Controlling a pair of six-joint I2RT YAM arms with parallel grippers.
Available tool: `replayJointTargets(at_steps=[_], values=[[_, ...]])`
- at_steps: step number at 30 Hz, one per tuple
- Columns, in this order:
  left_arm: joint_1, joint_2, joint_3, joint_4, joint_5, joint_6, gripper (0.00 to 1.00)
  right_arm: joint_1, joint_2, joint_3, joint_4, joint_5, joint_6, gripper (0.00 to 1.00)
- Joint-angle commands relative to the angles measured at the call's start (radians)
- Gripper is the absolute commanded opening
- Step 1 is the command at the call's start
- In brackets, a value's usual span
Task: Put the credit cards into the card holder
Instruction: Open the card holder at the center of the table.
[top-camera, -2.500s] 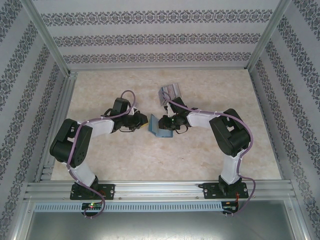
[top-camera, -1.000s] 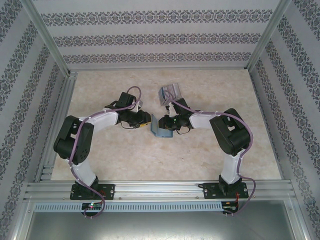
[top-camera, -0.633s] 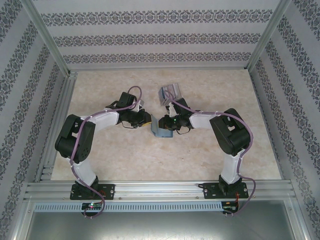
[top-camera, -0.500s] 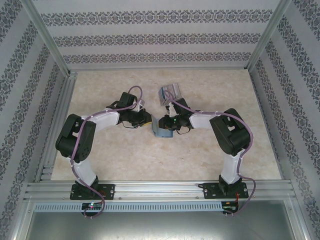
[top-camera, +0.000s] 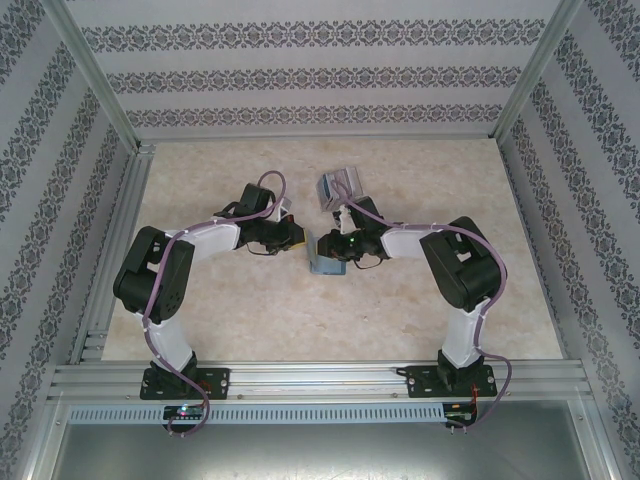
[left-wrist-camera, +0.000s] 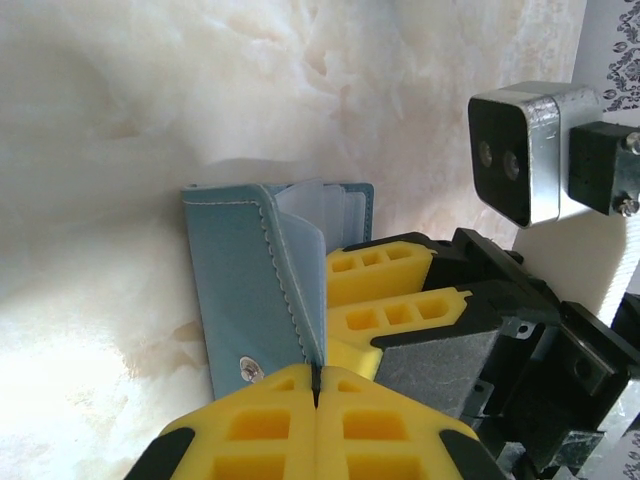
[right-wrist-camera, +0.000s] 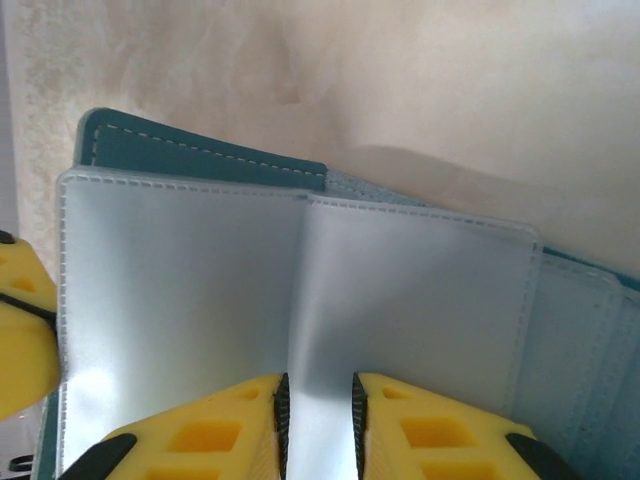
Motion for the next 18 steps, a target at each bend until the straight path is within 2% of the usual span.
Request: replayJointTargets(at_steps=[1, 4, 9, 14, 18], values=[[-0.015, -0.015, 0.035, -0.011, -0.008, -0.004, 0.00, -0.034, 0.009, -0.100, 0.019, -0.040, 0.082, 0.28], [-0.015, -0.029, 0.091, -0.125, -0.040, 0.048, 0.00, -0.077, -0.050, -0.133, 0.076, -0.127, 0.133, 0.34], [-0.015, -0.059, 0.181, -0.328, -0.135, 0.150, 0.00, -0.134, -0.164, -0.139, 0.003, -0.184, 0.108, 0.40], [-0.018, -0.088, 0.249, -0.472, -0.215, 0.214, 0.00, -0.183, -0.244, -0.146, -0.108, -0.130, 0.039, 0.40], [-0.017, -0.100, 0.247, -0.486, -0.231, 0.225, 0.00, -0.203, -0.280, -0.150, -0.179, -0.066, -0.018, 0.40]])
